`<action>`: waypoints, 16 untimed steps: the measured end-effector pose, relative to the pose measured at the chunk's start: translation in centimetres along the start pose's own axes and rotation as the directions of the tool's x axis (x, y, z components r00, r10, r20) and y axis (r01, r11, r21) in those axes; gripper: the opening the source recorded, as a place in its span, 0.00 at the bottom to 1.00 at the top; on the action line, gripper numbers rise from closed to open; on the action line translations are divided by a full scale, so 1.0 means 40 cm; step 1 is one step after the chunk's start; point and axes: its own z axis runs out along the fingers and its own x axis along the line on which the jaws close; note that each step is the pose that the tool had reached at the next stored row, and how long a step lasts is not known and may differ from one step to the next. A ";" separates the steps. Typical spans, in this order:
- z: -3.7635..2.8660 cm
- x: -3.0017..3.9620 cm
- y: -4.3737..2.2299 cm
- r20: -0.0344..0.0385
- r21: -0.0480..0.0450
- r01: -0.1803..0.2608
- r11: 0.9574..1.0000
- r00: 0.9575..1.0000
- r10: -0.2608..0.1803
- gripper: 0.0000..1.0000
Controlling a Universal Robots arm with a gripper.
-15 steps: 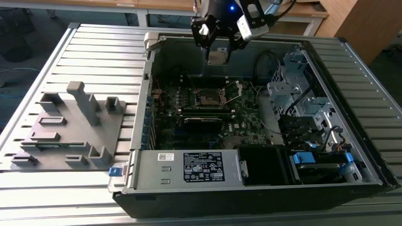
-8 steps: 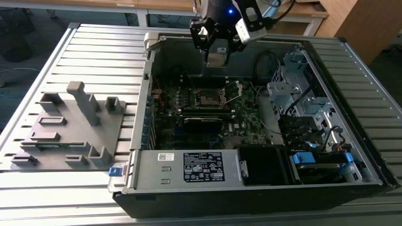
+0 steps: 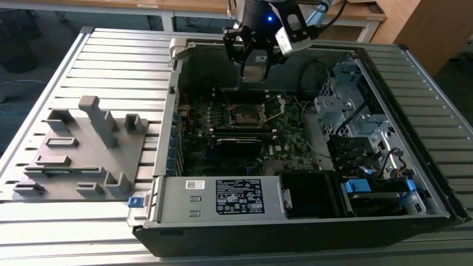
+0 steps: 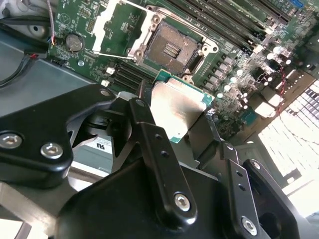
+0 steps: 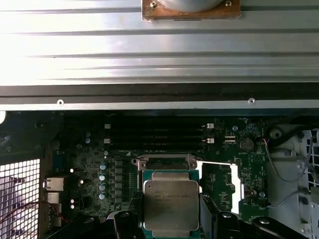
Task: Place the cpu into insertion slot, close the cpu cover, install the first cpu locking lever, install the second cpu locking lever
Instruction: 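Place the cpu into insertion slot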
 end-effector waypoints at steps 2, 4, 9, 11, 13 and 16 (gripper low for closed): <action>0.008 0.000 -0.001 0.000 0.000 0.000 1.000 1.000 0.000 0.54; 0.010 0.000 -0.001 0.000 0.000 0.000 1.000 1.000 0.000 0.54; 0.018 0.000 -0.002 0.000 0.000 0.000 1.000 1.000 0.000 0.54; 0.025 0.000 -0.002 0.000 0.000 0.000 1.000 1.000 0.000 0.54; 0.029 -0.001 -0.003 0.000 0.000 0.000 1.000 1.000 0.000 0.54; 0.033 -0.001 -0.003 0.000 0.000 0.000 1.000 1.000 0.000 0.54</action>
